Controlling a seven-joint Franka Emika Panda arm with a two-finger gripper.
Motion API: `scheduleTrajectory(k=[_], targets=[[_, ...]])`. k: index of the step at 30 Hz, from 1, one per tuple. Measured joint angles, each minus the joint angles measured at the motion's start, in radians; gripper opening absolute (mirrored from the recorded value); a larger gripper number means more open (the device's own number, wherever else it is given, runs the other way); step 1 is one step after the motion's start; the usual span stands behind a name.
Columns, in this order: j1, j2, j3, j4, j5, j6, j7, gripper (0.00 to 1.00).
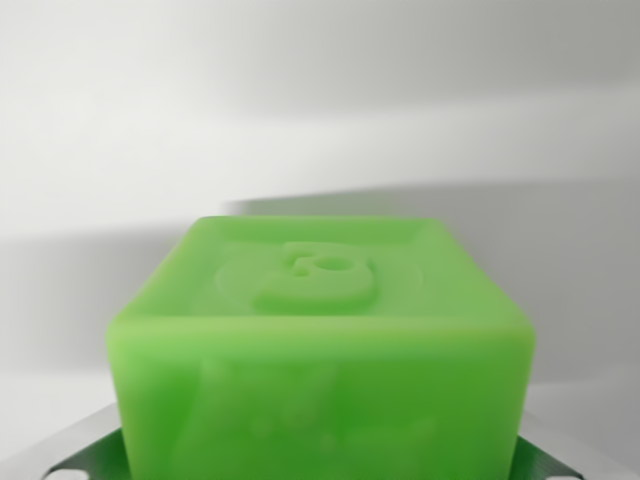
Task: Stack cube
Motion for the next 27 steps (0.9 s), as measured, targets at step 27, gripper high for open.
scheduleTrajectory(k=[27], targets=[[0.016,-0.208,-0.034,-0.033,-0.024,-0.17,0.017,0.0]])
